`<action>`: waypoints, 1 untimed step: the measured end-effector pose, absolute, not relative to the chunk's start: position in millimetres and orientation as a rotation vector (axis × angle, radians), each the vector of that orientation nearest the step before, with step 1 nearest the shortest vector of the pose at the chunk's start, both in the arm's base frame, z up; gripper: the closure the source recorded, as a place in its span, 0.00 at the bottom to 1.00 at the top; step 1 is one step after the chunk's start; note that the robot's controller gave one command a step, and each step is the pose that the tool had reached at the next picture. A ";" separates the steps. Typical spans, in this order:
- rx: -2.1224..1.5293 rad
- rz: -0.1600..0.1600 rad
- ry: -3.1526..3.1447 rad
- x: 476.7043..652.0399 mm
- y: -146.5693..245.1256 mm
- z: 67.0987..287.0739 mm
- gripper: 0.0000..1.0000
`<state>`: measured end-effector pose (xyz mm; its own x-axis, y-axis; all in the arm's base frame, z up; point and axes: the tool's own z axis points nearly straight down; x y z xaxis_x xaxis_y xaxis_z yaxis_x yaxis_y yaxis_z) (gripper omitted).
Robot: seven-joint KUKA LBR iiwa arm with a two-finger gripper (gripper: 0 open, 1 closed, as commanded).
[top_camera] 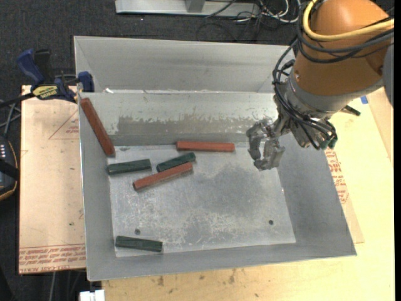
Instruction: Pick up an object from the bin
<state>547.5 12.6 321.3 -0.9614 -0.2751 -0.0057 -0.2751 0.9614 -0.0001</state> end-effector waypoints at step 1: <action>-0.444 -0.001 3.101 529.4 26.4 280.3 1.00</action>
Offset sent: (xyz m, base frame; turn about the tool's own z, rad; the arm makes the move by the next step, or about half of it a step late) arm -0.0086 0.0369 -0.1572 -0.0088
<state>529.4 26.4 280.3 -0.9598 -0.2806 -0.0090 -0.2806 0.9598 -0.0019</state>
